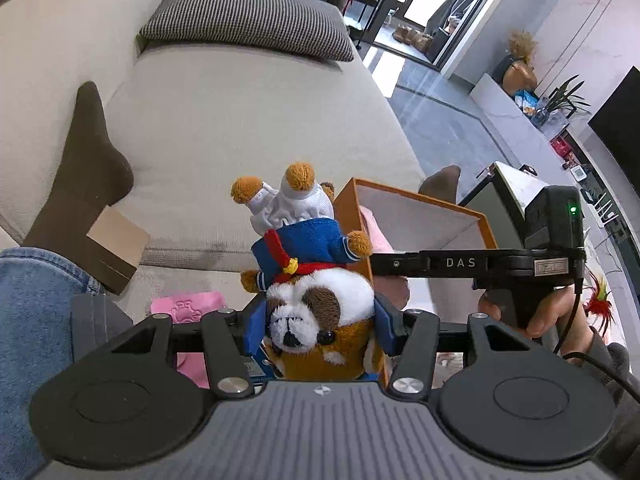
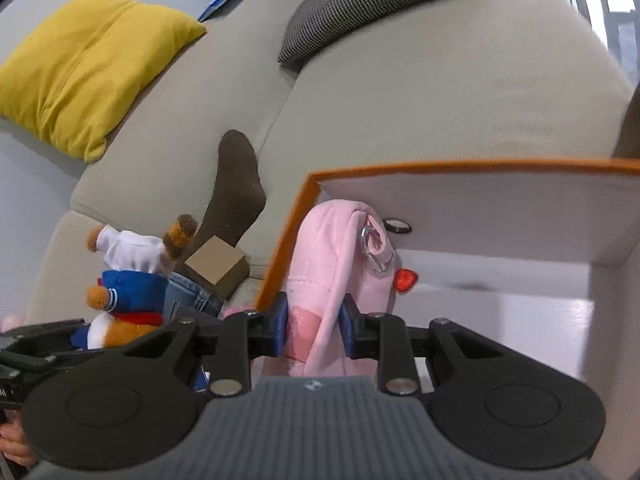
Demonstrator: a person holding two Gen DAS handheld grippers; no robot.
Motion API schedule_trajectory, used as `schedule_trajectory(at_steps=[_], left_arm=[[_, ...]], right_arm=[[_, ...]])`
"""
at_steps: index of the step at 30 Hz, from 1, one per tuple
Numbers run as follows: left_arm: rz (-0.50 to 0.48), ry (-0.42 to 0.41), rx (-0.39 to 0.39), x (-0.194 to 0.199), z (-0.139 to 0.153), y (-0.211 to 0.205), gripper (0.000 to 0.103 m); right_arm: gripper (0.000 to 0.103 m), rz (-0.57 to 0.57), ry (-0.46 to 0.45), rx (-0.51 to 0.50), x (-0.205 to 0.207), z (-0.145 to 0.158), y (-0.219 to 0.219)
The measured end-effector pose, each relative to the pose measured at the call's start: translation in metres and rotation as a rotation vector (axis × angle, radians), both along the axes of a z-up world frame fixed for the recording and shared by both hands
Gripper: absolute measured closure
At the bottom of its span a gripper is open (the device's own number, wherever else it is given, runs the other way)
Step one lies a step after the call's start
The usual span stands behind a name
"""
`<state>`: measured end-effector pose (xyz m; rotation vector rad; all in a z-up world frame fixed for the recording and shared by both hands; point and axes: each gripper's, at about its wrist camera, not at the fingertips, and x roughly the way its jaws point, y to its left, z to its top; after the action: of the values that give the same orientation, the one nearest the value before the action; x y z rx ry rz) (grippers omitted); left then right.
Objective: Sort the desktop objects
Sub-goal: 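Lower the pink pouch into the shoebox and open the right gripper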
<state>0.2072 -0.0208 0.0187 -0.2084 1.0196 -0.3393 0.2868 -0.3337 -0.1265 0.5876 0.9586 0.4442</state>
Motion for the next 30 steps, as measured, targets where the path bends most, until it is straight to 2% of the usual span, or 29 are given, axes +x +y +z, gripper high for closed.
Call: schedule_trajectory(at_steps=[4,6,8,12,18,20,22,24,26,28,30], left_arm=[[-0.015,0.013,-0.002,0.004,-0.008,0.0,0.041],[-0.02,0.019,-0.01,0.005,-0.011,0.0,0.041],[-0.022,0.016,-0.012,0.006,-0.011,0.0,0.041],[-0.025,0.006,-0.011,0.006,-0.009,-0.001,0.041],[-0.024,-0.006,-0.006,0.005,-0.004,0.002,0.041],[-0.022,-0.007,-0.005,0.006,-0.003,0.002,0.041],[-0.023,-0.008,-0.004,0.007,-0.003,0.002,0.041],[-0.028,-0.011,0.001,0.006,-0.001,0.001,0.041],[-0.036,-0.013,0.008,0.006,0.0,0.001,0.041],[-0.045,-0.014,0.011,0.007,0.001,0.0,0.041],[-0.051,-0.014,0.01,0.007,0.003,-0.001,0.041]], right_arm=[[0.067,-0.011,0.076,0.03,0.006,-0.022,-0.008],[0.066,-0.024,0.085,0.016,0.003,-0.024,-0.013],[0.051,-0.039,0.095,-0.051,0.001,-0.02,-0.015],[0.049,-0.045,0.091,-0.22,-0.005,-0.013,-0.013],[0.055,-0.037,0.134,-0.418,-0.005,-0.018,-0.008],[0.065,-0.029,0.149,-0.465,-0.005,-0.025,-0.007],[0.073,-0.024,0.157,-0.423,0.001,-0.029,-0.003],[0.076,-0.002,0.144,-0.37,0.006,-0.03,0.002],[0.077,0.029,0.112,-0.378,0.011,-0.03,0.012],[0.077,0.061,0.079,-0.429,0.014,-0.029,0.022],[0.077,0.077,0.077,-0.438,0.016,-0.031,0.026]])
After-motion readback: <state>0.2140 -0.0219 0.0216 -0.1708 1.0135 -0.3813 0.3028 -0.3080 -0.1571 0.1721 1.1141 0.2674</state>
